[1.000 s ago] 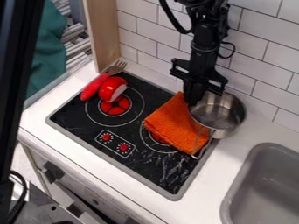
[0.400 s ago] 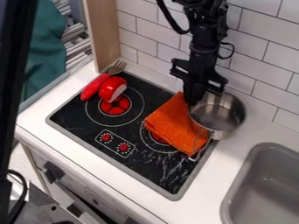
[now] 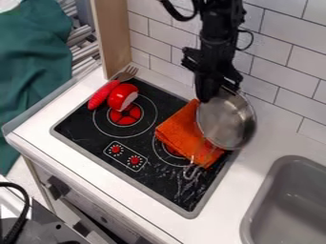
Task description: Moves the silver pot
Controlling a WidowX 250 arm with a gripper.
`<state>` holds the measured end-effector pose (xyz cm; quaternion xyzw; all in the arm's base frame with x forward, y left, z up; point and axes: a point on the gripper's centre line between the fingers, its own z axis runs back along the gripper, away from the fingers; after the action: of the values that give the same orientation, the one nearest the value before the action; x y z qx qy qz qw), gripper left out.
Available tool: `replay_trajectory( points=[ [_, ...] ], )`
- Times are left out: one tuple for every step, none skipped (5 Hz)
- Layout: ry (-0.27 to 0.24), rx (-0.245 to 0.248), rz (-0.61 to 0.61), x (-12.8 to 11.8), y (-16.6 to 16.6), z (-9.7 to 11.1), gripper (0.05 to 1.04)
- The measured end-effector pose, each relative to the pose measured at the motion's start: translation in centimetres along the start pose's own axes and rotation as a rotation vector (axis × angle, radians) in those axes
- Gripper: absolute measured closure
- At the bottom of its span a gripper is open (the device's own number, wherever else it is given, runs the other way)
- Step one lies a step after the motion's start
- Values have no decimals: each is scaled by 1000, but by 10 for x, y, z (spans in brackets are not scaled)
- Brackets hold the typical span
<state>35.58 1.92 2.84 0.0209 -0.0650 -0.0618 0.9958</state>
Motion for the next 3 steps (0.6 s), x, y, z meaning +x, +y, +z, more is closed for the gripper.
replay_trajectory(
  points=[
    [8, 2, 73, -17, 42, 8, 1029],
    [26, -23, 135, -32, 74, 10, 1030],
    [12, -31, 171, -33, 100, 19, 1030]
  ],
)
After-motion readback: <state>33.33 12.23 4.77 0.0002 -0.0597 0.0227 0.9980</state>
